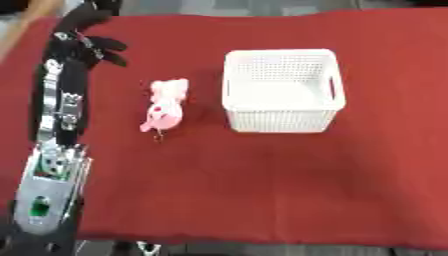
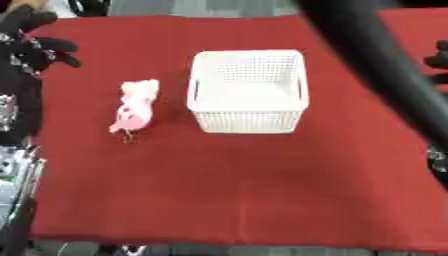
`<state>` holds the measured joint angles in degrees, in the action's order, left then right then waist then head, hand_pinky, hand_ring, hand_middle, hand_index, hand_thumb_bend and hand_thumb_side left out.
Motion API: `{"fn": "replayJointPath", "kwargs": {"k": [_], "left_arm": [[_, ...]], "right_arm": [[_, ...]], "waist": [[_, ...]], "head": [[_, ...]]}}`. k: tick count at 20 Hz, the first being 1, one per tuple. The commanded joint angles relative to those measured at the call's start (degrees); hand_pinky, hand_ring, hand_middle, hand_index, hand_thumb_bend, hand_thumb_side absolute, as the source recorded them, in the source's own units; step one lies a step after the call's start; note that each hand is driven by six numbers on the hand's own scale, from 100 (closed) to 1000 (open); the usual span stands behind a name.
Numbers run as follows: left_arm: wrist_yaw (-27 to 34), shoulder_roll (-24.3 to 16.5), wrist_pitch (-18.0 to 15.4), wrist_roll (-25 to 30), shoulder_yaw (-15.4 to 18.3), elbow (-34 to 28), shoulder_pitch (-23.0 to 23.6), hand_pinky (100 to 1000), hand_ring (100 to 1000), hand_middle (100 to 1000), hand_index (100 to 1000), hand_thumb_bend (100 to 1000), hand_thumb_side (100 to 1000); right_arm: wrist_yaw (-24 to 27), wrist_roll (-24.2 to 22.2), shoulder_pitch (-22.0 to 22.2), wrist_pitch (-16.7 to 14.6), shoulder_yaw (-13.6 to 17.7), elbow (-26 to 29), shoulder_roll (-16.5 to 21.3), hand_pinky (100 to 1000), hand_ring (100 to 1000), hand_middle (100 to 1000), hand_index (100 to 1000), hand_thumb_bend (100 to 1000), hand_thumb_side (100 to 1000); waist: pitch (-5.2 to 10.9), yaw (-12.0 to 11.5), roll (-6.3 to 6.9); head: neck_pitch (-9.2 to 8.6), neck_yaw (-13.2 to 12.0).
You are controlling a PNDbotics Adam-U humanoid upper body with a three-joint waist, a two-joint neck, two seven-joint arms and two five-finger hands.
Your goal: Pick up objects on the table and place them in the box.
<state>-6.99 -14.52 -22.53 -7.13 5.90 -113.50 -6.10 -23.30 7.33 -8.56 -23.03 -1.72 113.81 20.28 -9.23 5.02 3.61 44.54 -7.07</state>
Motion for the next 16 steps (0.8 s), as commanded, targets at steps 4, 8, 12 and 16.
{"fn": "replayJointPath", "kwargs": {"k": [4,8,12,16], "left_arm": [[-0.5,-0.8,0.0,0.3,0.0,-1.1,-0.6,491,628,775,925,341,911],[-0.8,-0.8,0.1,0.3,0.0,-1.1,-0.5,491,628,775,924,339,911],[-1.0,-0.8,0.2,0.4,0.0,-1.1,-0.5,491,628,775,924,338,912],[-1.2,-0.8,0.3,0.5,0.0,-1.1,-0.5,491,628,775,924,338,912]], "right_arm": [[0.0,-0.3,-0.4,0.0,0.2,0.8,1.0,626,749,812,833,143,776],[0.0,-0.3,-0.3,0.0,0.2,0.8,1.1,626,749,812,833,144,776],[0.0,-0.4,-0.3,0.0,0.2,0.8,1.1,625,748,812,833,143,776],[0.0,-0.5,-0.2,0.0,0.2,0.8,1.2,625,747,812,834,143,776]], "waist": [[0.95,0.0,-0.14],[0.93,-0.1,-0.13],[0.90,-0.1,-0.09],[1.00,-0.1,-0.10]], "head": [[-0.42,-0.2],[-0.42,-1.7],[-0.42,-4.4],[-0.42,-5.4]]}}
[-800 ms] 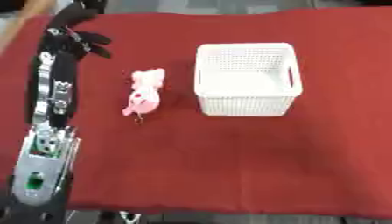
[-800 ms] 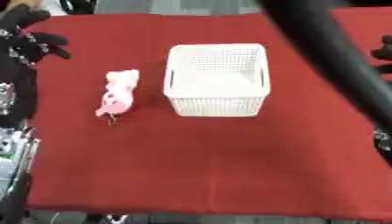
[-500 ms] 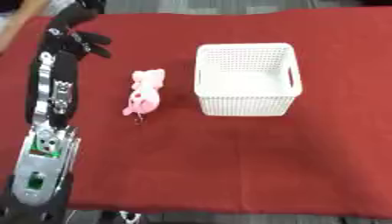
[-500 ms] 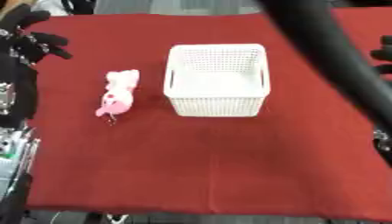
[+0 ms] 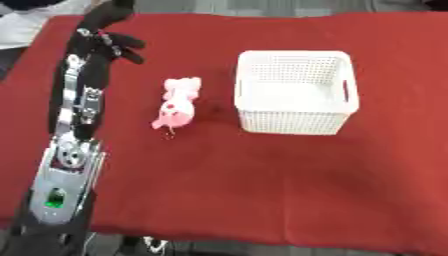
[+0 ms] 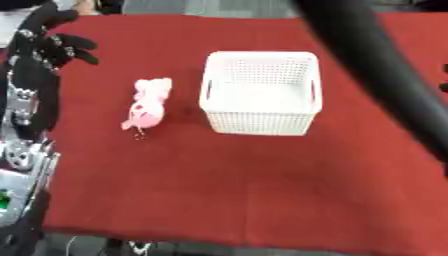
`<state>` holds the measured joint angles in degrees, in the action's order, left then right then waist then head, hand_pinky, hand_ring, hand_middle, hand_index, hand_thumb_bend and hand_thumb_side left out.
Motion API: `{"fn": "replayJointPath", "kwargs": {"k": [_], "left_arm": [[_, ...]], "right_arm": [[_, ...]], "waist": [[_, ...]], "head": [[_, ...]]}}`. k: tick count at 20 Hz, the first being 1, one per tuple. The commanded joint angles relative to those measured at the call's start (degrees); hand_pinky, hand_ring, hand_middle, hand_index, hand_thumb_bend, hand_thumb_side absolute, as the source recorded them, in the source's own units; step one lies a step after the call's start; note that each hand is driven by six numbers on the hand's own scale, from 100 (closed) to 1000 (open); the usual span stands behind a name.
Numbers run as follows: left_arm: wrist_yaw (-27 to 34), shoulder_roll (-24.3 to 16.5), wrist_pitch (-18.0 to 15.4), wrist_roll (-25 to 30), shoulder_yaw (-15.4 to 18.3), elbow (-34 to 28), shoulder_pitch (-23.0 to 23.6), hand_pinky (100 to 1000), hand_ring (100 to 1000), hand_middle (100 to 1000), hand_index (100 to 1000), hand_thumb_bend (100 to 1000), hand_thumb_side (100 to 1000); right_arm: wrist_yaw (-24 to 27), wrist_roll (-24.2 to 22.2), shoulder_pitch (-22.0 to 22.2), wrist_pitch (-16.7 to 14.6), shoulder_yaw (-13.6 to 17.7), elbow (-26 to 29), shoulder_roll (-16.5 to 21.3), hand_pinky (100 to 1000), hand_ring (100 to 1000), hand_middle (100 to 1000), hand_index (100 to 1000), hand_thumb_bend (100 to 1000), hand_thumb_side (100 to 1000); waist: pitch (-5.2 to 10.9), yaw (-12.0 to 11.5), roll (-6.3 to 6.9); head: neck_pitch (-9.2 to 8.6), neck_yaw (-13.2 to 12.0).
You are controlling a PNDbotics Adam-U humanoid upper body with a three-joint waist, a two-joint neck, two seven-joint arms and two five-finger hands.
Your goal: Pick up objects on the table and place them in the box.
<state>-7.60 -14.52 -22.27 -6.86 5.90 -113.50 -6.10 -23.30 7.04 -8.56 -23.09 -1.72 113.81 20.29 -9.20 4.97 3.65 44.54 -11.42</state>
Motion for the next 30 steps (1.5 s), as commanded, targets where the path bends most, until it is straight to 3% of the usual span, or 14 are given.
{"fn": "replayJointPath", "kwargs": {"k": [1,30], "left_arm": [[-0.6,-0.8,0.0,0.3,0.0,-1.1,-0.5,491,628,776,924,337,912],[-1.2,-0.7,0.8,1.9,-0.2,-1.1,-0.4,492,631,776,919,330,917]], "right_arm": [[0.0,-0.2,-0.2,0.1,0.2,0.8,1.2,625,747,812,834,142,777],[0.0,-0.6,-0.2,0.2,0.2,0.8,1.1,626,747,812,835,141,777]], "waist": [[0.99,-0.1,-0.13],[1.00,0.0,-0.09]], "head": [[-0.42,-1.0],[-0.42,0.5]]}}
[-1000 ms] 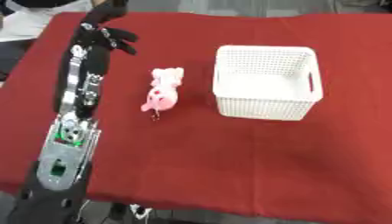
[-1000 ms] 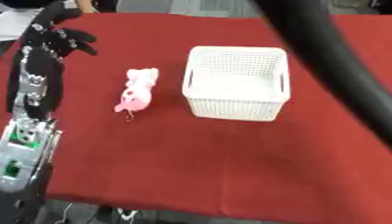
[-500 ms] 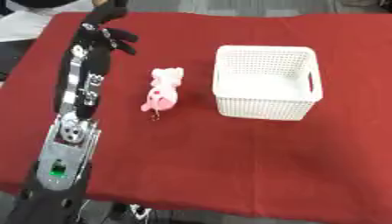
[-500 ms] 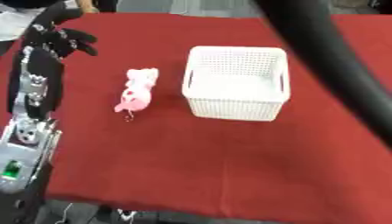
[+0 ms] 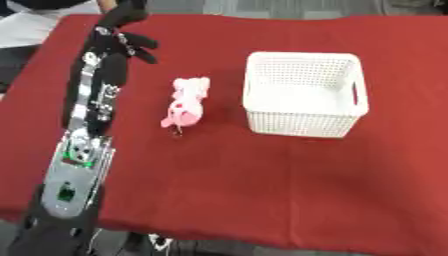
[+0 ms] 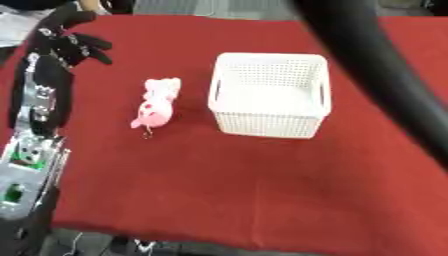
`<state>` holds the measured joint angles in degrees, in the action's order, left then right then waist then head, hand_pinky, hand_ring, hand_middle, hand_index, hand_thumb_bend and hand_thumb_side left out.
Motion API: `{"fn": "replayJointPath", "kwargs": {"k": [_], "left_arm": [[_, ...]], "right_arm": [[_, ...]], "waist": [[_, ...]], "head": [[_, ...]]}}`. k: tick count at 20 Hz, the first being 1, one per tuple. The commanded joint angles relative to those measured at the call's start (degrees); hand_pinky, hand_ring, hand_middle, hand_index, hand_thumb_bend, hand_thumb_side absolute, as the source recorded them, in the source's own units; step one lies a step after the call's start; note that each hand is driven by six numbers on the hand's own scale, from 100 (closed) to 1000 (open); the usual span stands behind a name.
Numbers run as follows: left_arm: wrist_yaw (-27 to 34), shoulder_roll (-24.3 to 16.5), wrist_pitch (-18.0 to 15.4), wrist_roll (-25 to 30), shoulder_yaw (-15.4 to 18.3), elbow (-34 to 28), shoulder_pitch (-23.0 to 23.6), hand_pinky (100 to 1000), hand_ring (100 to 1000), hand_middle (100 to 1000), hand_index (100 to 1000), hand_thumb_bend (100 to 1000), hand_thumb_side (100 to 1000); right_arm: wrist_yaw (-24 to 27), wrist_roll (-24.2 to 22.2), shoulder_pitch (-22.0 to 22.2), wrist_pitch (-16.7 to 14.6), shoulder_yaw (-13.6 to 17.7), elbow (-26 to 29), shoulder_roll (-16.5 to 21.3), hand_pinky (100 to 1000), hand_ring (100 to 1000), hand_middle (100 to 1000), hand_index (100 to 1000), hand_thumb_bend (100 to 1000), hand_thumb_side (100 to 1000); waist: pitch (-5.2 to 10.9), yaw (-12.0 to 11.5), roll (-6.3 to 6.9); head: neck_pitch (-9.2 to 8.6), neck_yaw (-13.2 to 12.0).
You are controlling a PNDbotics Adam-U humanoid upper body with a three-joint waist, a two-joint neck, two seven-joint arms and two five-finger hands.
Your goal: Pick up objects on the table and place them in the box.
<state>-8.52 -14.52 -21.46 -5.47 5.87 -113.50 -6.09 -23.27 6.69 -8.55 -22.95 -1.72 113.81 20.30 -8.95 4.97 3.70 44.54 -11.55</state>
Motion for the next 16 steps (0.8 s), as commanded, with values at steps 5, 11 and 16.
{"fn": "replayJointPath", "kwargs": {"k": [5,11,16], "left_arm": [[-0.4,-0.7,0.2,1.0,-0.2,-1.1,-0.5,491,631,776,919,330,916],[-0.4,-0.7,0.3,1.2,-0.1,-1.1,-0.4,491,631,777,919,329,916],[-0.5,-0.8,0.3,1.2,-0.1,-1.1,-0.3,491,630,778,920,328,916]], "right_arm": [[0.0,-0.3,-0.1,0.0,0.1,0.8,1.0,625,747,812,836,142,777],[-0.1,-0.3,-0.2,0.0,0.2,0.8,1.1,625,746,812,837,141,777],[-0.1,-0.4,-0.2,0.0,0.2,0.8,1.1,625,745,812,837,141,778]], "waist": [[0.72,0.0,-0.16],[0.68,0.0,-0.13],[0.68,0.0,-0.14]], "head": [[-0.42,0.8],[-0.42,0.8],[-0.42,1.2]]}}
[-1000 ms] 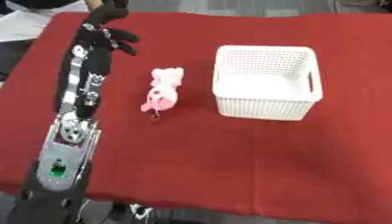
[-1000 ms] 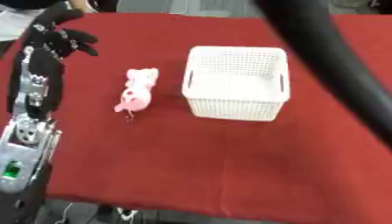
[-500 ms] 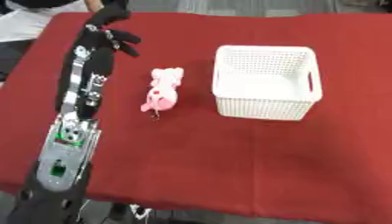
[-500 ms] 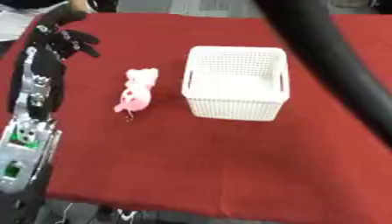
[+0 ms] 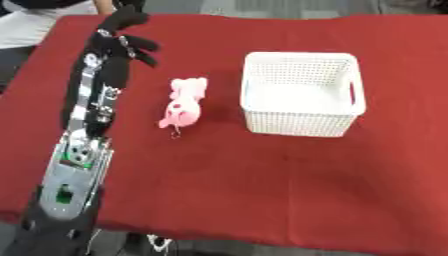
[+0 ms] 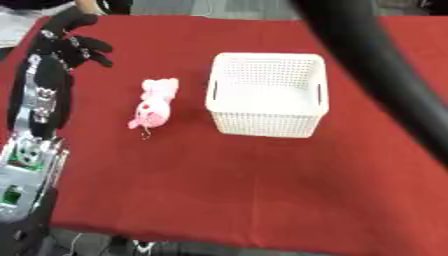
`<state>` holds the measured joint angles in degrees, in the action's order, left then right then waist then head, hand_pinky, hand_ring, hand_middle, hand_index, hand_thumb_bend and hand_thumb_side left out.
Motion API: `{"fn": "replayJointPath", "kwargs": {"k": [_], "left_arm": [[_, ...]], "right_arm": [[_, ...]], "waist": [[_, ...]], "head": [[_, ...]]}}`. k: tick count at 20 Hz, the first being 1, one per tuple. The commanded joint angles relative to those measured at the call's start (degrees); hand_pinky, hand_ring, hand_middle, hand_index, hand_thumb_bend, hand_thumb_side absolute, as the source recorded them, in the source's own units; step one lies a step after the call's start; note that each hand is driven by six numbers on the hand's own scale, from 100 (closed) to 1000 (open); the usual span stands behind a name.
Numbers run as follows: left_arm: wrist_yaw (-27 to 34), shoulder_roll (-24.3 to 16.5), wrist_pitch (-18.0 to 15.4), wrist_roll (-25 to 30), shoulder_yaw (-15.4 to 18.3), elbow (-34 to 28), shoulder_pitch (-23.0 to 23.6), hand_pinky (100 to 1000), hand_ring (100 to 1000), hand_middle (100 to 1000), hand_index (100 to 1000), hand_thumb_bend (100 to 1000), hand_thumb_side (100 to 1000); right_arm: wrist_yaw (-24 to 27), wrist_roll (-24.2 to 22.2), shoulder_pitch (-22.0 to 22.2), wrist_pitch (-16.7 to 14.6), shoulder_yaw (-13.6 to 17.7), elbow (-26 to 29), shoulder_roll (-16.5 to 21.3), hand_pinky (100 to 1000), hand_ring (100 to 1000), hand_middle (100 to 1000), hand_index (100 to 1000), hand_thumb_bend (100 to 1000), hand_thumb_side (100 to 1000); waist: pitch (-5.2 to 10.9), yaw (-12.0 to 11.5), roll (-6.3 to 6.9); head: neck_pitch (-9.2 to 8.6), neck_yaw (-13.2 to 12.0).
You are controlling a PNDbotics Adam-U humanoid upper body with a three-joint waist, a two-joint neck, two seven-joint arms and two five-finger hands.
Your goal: Pick up objects on the table and place them in the box.
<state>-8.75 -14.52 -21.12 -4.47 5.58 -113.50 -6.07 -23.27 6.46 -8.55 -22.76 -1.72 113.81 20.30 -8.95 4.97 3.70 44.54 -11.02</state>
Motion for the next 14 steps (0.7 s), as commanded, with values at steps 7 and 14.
{"fn": "replayJointPath", "kwargs": {"k": [7,14], "left_arm": [[-0.2,-0.8,0.4,0.1,0.2,-1.1,-0.2,487,629,777,921,338,905],[-1.7,-1.5,4.9,-2.2,-0.4,-1.1,0.3,453,620,756,924,534,697]], "right_arm": [[-0.1,-0.2,-0.3,-0.1,0.3,0.8,1.2,625,744,812,838,141,777],[-0.3,-0.4,-0.5,0.0,0.2,0.8,1.2,626,745,812,837,146,773]], "waist": [[0.48,0.0,-0.07],[-0.36,0.9,0.45]], "head": [[-0.42,3.9],[-0.42,4.9]]}}
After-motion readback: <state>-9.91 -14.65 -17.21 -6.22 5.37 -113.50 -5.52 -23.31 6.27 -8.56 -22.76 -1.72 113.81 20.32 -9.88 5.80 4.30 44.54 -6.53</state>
